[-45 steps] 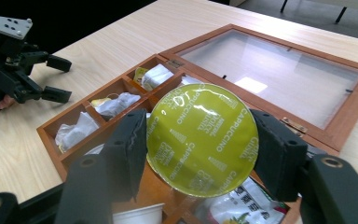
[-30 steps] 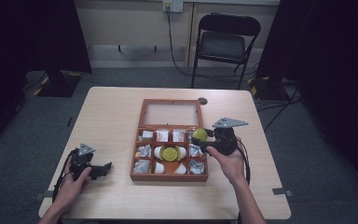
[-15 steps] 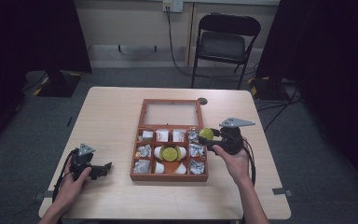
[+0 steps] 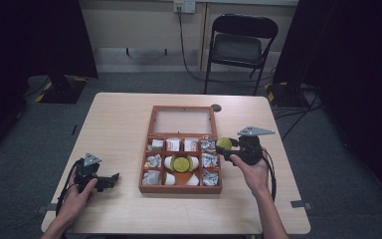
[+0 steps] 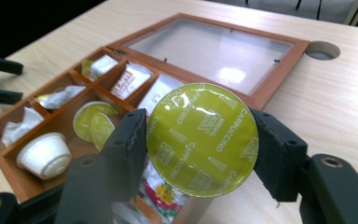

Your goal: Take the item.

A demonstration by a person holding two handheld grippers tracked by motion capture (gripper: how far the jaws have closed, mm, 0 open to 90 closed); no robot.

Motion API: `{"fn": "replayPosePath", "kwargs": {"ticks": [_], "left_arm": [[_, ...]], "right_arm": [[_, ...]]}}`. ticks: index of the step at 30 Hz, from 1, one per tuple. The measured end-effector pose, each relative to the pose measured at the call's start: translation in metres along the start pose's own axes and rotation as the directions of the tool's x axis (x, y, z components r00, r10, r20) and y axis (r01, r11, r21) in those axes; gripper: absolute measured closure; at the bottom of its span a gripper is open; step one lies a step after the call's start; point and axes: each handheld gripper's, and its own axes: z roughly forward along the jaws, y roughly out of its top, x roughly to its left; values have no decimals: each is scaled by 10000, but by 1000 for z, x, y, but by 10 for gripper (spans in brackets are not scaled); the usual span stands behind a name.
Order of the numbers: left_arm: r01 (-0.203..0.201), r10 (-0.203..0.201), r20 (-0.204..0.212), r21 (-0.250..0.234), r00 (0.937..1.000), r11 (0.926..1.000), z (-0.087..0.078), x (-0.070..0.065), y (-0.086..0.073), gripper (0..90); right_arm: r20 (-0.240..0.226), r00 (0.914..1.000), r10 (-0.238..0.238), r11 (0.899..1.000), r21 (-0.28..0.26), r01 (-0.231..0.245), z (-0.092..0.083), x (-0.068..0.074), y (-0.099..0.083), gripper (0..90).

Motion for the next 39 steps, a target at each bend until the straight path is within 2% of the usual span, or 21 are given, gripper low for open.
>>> {"fn": "replayPosePath", "kwargs": {"ticks": [13,28,39], "left_arm": [[-9,9,3,3,10000,10000,0,0,0,0],[-7,7,4,4,10000,10000,0,0,0,0],[-3,3,4,0,10000,10000,0,0,0,0]], "right_arm": [[408,9978,524,9977,410,-541,7,-21,-14,404],[807,9945,671,9930,917,-745,20,-37,-24,404],[1017,9892,1053,9832,1387,-1190,33,-51,-38,403]]}}
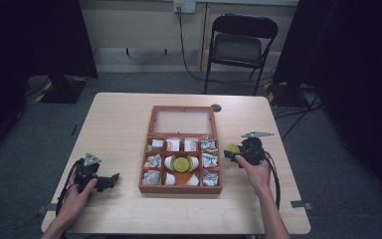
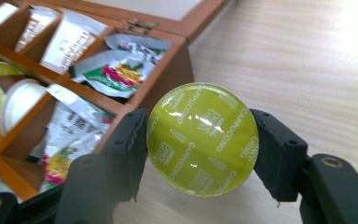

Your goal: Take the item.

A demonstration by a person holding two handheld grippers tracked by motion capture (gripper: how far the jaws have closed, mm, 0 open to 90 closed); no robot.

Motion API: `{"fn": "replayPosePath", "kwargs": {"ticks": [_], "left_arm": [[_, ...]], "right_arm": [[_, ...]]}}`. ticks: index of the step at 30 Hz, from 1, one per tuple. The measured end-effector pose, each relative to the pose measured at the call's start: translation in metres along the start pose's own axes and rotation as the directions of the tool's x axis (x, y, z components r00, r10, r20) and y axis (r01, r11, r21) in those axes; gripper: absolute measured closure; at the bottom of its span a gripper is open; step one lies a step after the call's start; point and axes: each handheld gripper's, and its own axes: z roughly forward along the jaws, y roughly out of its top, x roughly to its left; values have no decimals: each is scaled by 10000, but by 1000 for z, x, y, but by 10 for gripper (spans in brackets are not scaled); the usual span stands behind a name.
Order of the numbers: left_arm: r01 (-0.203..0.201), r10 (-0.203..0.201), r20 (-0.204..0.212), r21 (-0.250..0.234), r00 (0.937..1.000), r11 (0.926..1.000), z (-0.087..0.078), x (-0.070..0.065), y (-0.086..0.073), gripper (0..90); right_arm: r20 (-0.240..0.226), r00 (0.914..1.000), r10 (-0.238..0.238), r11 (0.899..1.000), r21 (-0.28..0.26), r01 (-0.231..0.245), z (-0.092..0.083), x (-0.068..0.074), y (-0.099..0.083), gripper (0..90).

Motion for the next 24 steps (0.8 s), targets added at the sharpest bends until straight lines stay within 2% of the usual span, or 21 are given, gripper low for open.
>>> {"fn": "replayPosePath", "kwargs": {"ticks": [10,24], "left_arm": [[-8,8,1,4,10000,10000,0,0,0,0],[-24,24,-11,4,10000,10000,0,0,0,0]], "right_arm": [[171,9997,157,9988,450,-165,13,-7,-8,403],[272,9995,163,9986,495,-176,18,-9,-10,402]]}}
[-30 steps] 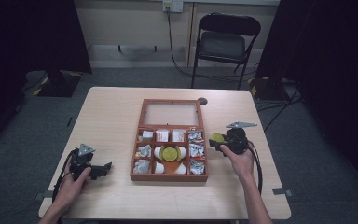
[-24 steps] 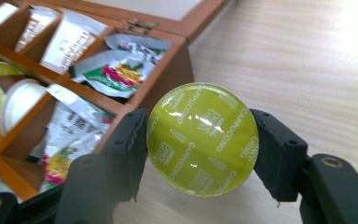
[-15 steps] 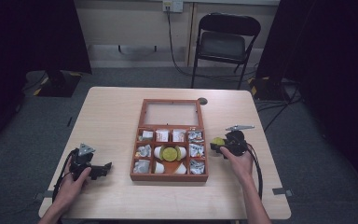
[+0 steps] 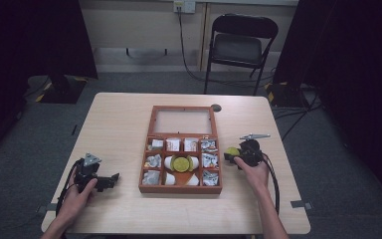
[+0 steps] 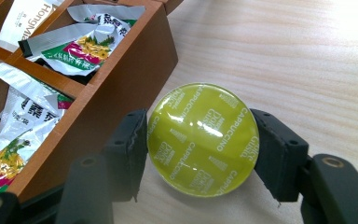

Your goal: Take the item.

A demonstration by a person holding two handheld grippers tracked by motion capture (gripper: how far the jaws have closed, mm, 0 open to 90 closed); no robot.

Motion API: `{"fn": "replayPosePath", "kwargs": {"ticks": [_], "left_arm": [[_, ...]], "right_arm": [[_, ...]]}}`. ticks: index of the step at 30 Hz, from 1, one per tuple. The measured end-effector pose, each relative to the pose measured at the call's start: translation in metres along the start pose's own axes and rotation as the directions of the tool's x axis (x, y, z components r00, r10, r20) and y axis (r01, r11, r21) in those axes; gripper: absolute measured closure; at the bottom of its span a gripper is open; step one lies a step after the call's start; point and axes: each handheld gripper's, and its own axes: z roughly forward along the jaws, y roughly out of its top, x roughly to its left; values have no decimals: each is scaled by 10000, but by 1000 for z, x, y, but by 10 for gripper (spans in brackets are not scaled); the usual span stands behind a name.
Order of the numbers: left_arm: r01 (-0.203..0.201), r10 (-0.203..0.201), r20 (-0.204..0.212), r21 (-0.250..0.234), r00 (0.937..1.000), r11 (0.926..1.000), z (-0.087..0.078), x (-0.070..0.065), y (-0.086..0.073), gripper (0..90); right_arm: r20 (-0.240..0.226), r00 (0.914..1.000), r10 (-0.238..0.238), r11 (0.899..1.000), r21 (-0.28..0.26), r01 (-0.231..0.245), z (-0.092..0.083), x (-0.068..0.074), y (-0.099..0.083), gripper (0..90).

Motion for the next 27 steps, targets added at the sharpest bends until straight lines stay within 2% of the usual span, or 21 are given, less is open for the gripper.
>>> {"fn": "replayPosePath", "kwargs": {"ticks": [9,20,27], "left_arm": [[-31,31,0,14,10000,10000,0,0,0,0],[-3,3,4,-13,10000,10000,0,0,0,0],[-1,1,6,-10,10000,10000,0,0,0,0]], "right_arm": [[168,9997,157,9998,-81,-155,1,-4,-2,387],[525,9979,388,9992,-74,-384,2,-6,-3,202],[337,9984,456,9986,-287,-446,-2,-6,-1,184]]}}
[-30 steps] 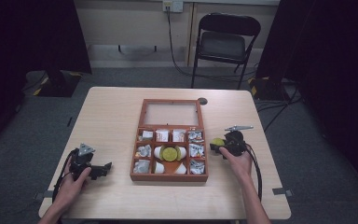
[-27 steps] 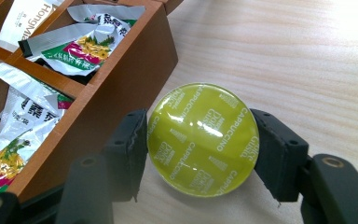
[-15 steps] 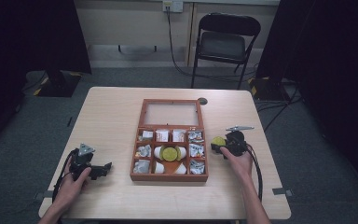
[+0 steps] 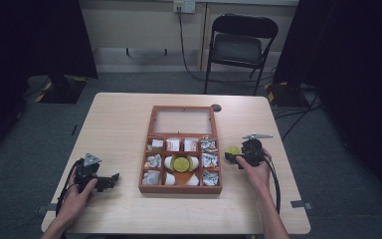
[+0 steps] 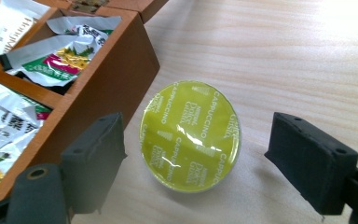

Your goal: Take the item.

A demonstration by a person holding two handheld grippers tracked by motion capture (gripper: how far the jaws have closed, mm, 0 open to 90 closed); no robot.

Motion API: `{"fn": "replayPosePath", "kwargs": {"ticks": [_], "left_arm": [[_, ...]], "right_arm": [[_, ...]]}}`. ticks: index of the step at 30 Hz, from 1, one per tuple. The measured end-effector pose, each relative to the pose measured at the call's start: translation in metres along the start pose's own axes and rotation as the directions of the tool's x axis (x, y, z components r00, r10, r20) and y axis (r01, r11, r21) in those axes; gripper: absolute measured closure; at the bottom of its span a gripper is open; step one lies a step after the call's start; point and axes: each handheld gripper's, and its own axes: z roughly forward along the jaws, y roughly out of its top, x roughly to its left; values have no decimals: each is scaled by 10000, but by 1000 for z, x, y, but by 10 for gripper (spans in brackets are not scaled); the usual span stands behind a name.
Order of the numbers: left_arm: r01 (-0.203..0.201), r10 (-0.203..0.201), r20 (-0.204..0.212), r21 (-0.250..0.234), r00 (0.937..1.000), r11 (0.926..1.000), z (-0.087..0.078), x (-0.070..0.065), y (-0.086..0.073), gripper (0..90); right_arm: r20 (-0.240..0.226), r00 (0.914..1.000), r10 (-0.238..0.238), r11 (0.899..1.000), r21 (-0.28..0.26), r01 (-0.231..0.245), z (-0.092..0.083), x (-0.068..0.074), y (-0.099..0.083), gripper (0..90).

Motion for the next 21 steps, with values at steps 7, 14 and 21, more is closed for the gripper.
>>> {"fn": "replayPosePath", "kwargs": {"ticks": [7,14,21], "left_arm": [[21,-21,4,-25,10000,10000,0,0,0,0],[26,-26,3,-27,10000,10000,0,0,0,0],[21,-21,-2,-22,10000,10000,0,0,0,0]], "right_arm": [[-143,9999,13,9997,-258,-17,-9,1,1,189],[-45,10000,-7,9989,-479,5,-22,3,-1,188],[337,9993,-151,9986,-501,168,-38,4,-5,182]]}}
